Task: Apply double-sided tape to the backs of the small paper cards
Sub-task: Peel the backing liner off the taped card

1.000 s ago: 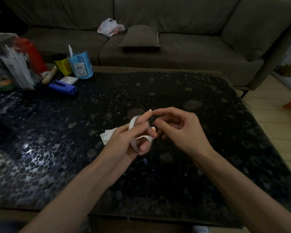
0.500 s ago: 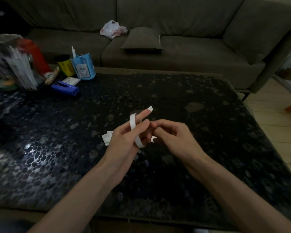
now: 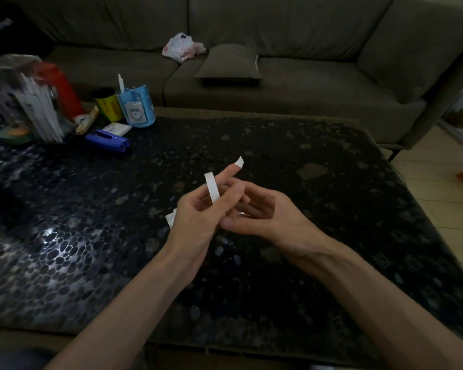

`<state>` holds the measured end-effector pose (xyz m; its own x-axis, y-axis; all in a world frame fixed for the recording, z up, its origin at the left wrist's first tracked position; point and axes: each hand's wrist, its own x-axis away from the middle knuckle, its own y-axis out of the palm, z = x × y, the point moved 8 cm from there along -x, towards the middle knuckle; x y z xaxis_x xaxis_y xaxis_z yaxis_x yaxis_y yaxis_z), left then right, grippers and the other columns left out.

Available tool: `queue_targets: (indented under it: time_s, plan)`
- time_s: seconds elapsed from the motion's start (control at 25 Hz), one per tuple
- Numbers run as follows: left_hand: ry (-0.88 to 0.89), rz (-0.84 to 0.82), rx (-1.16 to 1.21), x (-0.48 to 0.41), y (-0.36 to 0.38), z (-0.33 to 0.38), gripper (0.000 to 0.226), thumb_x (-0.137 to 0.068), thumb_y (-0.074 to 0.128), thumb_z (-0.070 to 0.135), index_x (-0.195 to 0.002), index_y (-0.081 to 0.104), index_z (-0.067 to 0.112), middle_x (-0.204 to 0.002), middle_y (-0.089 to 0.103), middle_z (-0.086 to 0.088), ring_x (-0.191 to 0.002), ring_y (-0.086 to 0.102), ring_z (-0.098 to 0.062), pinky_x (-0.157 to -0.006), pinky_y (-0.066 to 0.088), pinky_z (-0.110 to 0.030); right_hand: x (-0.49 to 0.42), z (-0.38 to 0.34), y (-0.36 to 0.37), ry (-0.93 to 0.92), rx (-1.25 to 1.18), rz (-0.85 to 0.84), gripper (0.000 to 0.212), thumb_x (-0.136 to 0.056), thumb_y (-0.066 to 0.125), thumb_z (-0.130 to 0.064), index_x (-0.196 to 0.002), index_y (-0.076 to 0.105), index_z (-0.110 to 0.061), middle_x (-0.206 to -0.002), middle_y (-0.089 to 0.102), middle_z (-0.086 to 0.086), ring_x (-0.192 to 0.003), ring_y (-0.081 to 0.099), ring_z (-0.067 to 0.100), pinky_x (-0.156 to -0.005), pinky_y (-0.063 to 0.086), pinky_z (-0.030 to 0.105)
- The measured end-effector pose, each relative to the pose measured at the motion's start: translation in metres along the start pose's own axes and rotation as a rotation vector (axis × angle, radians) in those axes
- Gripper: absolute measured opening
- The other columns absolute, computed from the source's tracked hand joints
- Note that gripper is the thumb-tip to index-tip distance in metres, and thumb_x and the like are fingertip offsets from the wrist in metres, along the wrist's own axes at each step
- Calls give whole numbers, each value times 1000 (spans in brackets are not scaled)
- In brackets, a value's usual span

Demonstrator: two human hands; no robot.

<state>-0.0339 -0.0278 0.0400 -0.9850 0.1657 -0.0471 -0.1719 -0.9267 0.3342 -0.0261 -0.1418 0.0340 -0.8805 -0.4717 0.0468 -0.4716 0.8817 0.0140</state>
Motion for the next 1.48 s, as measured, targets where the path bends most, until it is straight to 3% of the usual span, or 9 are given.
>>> queue_targets:
  time_s: [0.12,0.24,0.36,0.44,0.56,0.68,0.92,1.2,1.48]
  plan:
    - [-11,-95,-36,0,7,2,45,-87,74,30,-131,70,39,-107,76,-4,-116,70,-19,-98,56,-34,-1,0,-4,4,-18,13,72,-84,81,1,-146,58,-26,-128,73,-11,-122,67,4,-96,56,18]
    - [-28,-191,-86,-1,12,4,42,-94,66,26,-134,68,38,-116,74,-10,-120,68,-21,-99,56,-33,-3,1,1,-1,-104,-23,64,-84,80,-1,-131,66,-42,-127,74,-5,-122,68,9,-93,56,18]
    - [4,-201,-123,-5,7,7,43,-100,60,22,-138,64,41,-111,73,-11,-117,68,-26,-103,55,-37,-4,1,-2,0,-152,-25,68,-81,84,-3,-134,64,-42,-136,69,-7,-131,63,10,-108,53,35]
    - [58,-145,-150,-7,1,11,39,-104,58,16,-136,67,37,-105,74,-9,-102,71,-24,-89,59,-30,-5,0,-11,-5,-97,54,66,-80,88,-15,-134,62,-42,-134,70,-12,-128,63,5,-111,49,37]
    - [103,35,-166,-8,-14,14,28,-96,67,28,-121,77,30,-90,73,-6,-66,61,-12,-54,49,-21,3,-15,-34,-153,121,366,35,-89,80,-27,-121,71,-37,-115,72,-20,-110,68,-2,-91,57,19]
    - [105,101,-199,-8,-20,13,29,-92,66,38,-117,78,29,-84,70,-2,-52,50,-9,-44,39,-16,18,-37,-39,-352,429,548,14,-95,74,-22,-108,74,-26,-100,73,-15,-99,70,5,-85,57,18]
    - [65,-155,-419,-2,4,2,44,-108,49,26,-150,50,38,-81,73,-4,-43,52,-13,-40,39,-17,30,-46,-34,-417,658,619,19,-97,71,-18,-116,74,-20,-106,73,-11,-102,69,2,-90,57,22]
    - [153,-42,-484,0,-7,5,35,-103,60,19,-138,66,23,-84,76,0,-45,57,-11,-42,43,-15,32,-49,-28,-414,767,609,20,-95,71,-21,-114,75,-19,-105,74,-10,-97,69,-1,-91,57,19]
    - [287,-2,-614,1,-9,10,27,-99,67,14,-125,75,20,-90,75,-1,-47,60,-13,-52,50,-23,30,-51,-19,-475,938,540,20,-91,68,-29,-106,76,-17,-98,74,-6,-86,69,3,-78,60,23]
